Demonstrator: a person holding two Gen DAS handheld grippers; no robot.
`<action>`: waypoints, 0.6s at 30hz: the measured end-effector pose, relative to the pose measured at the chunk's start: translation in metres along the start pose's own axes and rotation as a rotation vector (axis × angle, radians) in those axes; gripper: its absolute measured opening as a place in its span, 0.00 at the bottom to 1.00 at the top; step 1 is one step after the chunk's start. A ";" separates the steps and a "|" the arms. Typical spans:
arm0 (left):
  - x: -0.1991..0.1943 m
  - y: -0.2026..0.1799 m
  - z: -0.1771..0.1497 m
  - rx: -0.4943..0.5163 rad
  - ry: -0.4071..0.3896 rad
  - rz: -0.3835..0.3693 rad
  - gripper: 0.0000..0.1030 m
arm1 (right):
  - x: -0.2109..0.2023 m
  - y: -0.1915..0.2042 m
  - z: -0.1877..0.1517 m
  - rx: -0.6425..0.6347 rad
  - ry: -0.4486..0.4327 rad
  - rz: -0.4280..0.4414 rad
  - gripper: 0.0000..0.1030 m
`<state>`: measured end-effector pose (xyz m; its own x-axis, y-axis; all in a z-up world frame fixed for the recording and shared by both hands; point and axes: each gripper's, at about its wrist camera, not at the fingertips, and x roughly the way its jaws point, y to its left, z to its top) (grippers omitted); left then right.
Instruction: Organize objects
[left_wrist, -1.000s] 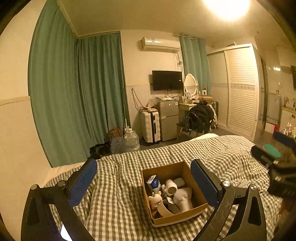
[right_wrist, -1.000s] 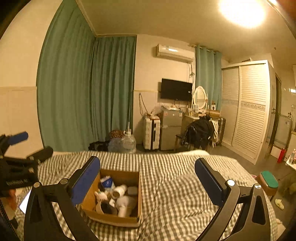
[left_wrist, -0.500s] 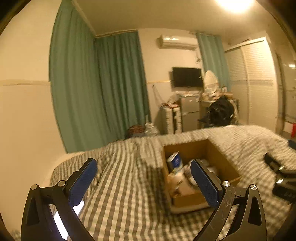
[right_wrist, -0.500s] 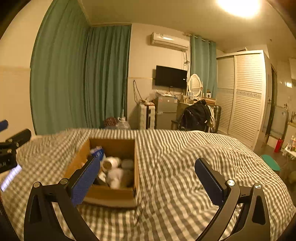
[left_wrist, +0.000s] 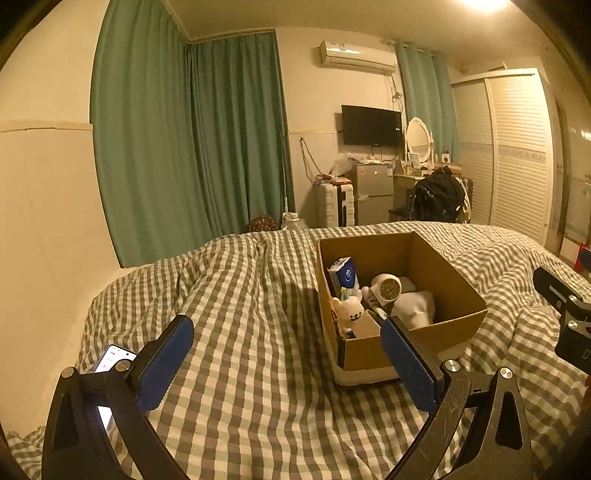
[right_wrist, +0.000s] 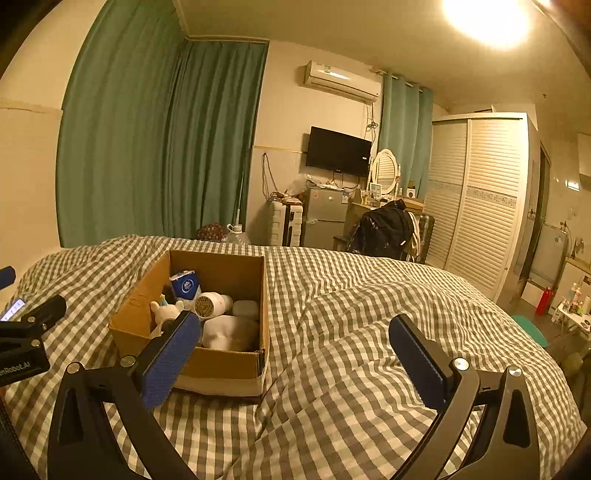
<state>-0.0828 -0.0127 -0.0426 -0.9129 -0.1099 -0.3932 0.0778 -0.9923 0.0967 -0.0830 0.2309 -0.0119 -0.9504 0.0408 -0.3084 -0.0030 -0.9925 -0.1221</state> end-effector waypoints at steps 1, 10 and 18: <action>0.001 -0.001 0.001 0.003 0.000 0.002 1.00 | 0.000 0.000 0.000 -0.001 0.001 0.000 1.00; 0.005 -0.003 0.001 0.016 0.013 0.003 1.00 | 0.003 0.000 -0.002 0.005 0.018 0.002 1.00; 0.005 -0.002 0.000 0.009 0.018 -0.016 1.00 | 0.006 0.007 -0.004 -0.020 0.027 0.003 1.00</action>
<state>-0.0877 -0.0115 -0.0443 -0.9066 -0.0948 -0.4112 0.0594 -0.9934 0.0982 -0.0876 0.2250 -0.0178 -0.9416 0.0415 -0.3343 0.0060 -0.9901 -0.1400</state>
